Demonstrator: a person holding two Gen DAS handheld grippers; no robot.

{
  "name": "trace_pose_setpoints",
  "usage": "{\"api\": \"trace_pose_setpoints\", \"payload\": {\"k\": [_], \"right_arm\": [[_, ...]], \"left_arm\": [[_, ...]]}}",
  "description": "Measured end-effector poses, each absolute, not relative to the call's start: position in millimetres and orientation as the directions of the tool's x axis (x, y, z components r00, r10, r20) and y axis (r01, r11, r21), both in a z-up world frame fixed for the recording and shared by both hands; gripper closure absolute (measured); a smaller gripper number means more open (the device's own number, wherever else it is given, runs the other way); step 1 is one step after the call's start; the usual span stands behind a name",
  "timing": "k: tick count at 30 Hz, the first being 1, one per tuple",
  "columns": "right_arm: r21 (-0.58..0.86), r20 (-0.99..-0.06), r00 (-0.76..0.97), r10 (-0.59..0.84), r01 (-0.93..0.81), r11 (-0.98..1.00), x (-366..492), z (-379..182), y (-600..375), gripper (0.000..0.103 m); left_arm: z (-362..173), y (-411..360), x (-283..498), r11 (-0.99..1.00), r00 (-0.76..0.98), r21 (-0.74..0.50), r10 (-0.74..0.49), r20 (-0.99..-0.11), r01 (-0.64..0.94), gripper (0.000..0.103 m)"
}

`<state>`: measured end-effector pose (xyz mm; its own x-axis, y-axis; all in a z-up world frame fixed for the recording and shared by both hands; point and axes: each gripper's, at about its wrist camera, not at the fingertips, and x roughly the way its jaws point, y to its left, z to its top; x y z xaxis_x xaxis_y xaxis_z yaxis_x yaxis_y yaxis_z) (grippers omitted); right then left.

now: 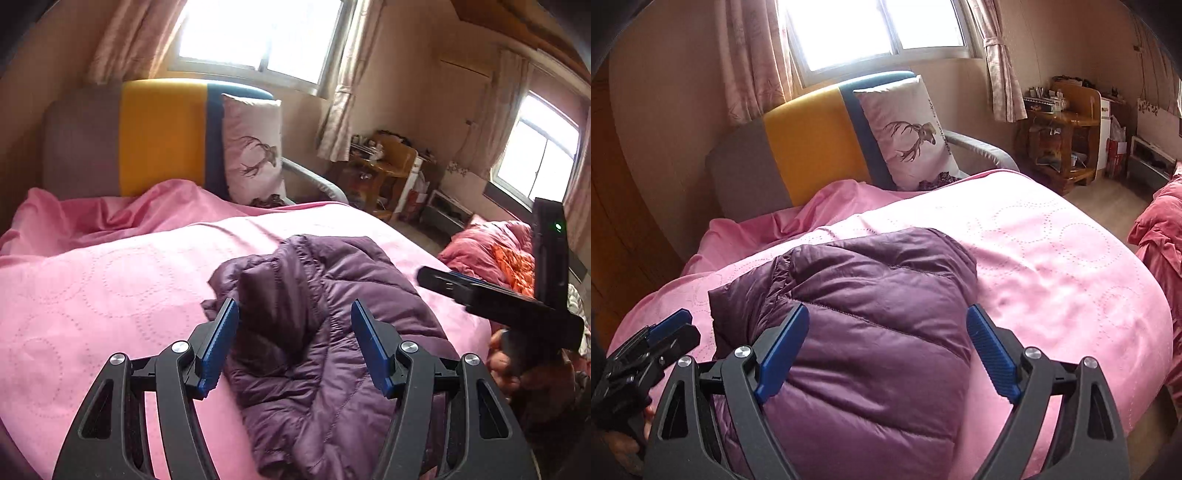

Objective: Fold large clothes
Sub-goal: 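Open both tools and press the jacket bundle down onto the bed, then withdraw both open tools from the folded jacket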

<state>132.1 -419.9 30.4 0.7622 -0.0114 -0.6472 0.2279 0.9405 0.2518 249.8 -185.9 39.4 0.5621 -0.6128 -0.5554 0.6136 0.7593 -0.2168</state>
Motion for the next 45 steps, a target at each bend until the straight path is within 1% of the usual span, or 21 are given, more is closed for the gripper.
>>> {"api": "trace_pose_setpoints", "payload": {"k": [2, 3, 5, 7, 8, 10, 12, 16, 17, 18, 20, 22, 25, 27, 30, 32, 38, 45], "right_arm": [[0.213, -0.702, 0.712, -0.024, 0.241, 0.947, 153, 15, -412, 0.024], [0.203, -0.731, 0.682, -0.02, 0.246, 0.948, 168, 2, -411, 0.026], [0.222, -0.756, 0.654, 0.013, 0.239, 0.945, 178, -9, -409, 0.025], [0.228, -0.763, 0.645, 0.035, 0.218, 0.949, 188, -19, -403, 0.025], [0.209, -0.768, 0.639, 0.032, 0.203, 0.957, 189, -23, -397, 0.025], [0.153, -0.784, 0.621, 0.005, 0.185, 0.971, 197, -31, -384, 0.024], [0.115, -0.791, 0.612, -0.019, 0.179, 0.977, 204, -38, -376, 0.022], [0.092, -0.772, 0.634, -0.053, 0.193, 0.977, 205, -39, -371, 0.02], [0.086, -0.759, 0.648, -0.062, 0.195, 0.977, 200, -37, -369, 0.019], [0.084, -0.747, 0.661, -0.07, 0.199, 0.976, 194, -34, -369, 0.017], [0.082, -0.727, 0.68, -0.094, 0.222, 0.972, 183, -28, -368, 0.013], [0.095, -0.71, 0.696, -0.102, 0.239, 0.966, 171, -23, -368, 0.012], [0.104, -0.69, 0.714, -0.119, 0.261, 0.96, 148, -16, -364, 0.012], [0.108, -0.68, 0.722, -0.126, 0.269, 0.957, 135, -13, -360, 0.012], [0.108, -0.676, 0.724, -0.139, 0.283, 0.953, 119, -12, -350, 0.012], [0.1, -0.672, 0.725, -0.151, 0.291, 0.952, 109, -12, -343, 0.011], [0.087, -0.673, 0.719, -0.174, 0.31, 0.947, 87, -13, -327, 0.01], [0.034, -0.673, 0.712, -0.198, 0.297, 0.954, 66, -21, -308, 0.008]], "left_arm": [[23, -206, 253, 0.735, 0.509, -0.218, -0.621, -0.596, 0.642, 0.041], [11, -212, 260, 0.739, 0.482, -0.225, -0.607, -0.632, 0.636, 0.046], [-22, -210, 270, 0.752, 0.455, -0.24, -0.585, -0.671, 0.613, 0.046], [-42, -200, 274, 0.751, 0.421, -0.293, -0.598, -0.682, 0.592, 0.046], [-47, -197, 275, 0.751, 0.416, -0.308, -0.602, -0.681, 0.583, 0.046], [-58, -192, 273, 0.763, 0.43, -0.302, -0.592, -0.681, 0.572, 0.046], [-65, -189, 274, 0.773, 0.427, -0.323, -0.588, -0.687, 0.545, 0.046], [-52, -181, 268, 0.817, 0.481, -0.311, -0.547, -0.685, 0.486, 0.046], [-49, -180, 264, 0.825, 0.495, -0.306, -0.538, -0.682, 0.475, 0.044], [-45, -179, 258, 0.839, 0.518, -0.294, -0.52, -0.679, 0.457, 0.036], [-39, -174, 254, 0.862, 0.548, -0.282, -0.489, -0.678, 0.42, 0.025], [-33, -167, 248, 0.864, 0.556, -0.306, -0.494, -0.668, 0.4, 0.024], [-28, -158, 238, 0.886, 0.596, -0.276, -0.457, -0.661, 0.374, 0.024], [-27, -154, 232, 0.896, 0.609, -0.262, -0.437, -0.662, 0.358, 0.018], [-24, -144, 221, 0.91, 0.632, -0.244, -0.409, -0.658, 0.336, 0.017], [-23, -141, 216, 0.919, 0.645, -0.221, -0.388, -0.658, 0.327, 0.013], [-23, -130, 201, 0.929, 0.66, -0.217, -0.366, -0.656, 0.3, 0.012], [-27, -118, 186, 0.944, 0.679, -0.19, -0.325, -0.658, 0.268, 0.01]]}}
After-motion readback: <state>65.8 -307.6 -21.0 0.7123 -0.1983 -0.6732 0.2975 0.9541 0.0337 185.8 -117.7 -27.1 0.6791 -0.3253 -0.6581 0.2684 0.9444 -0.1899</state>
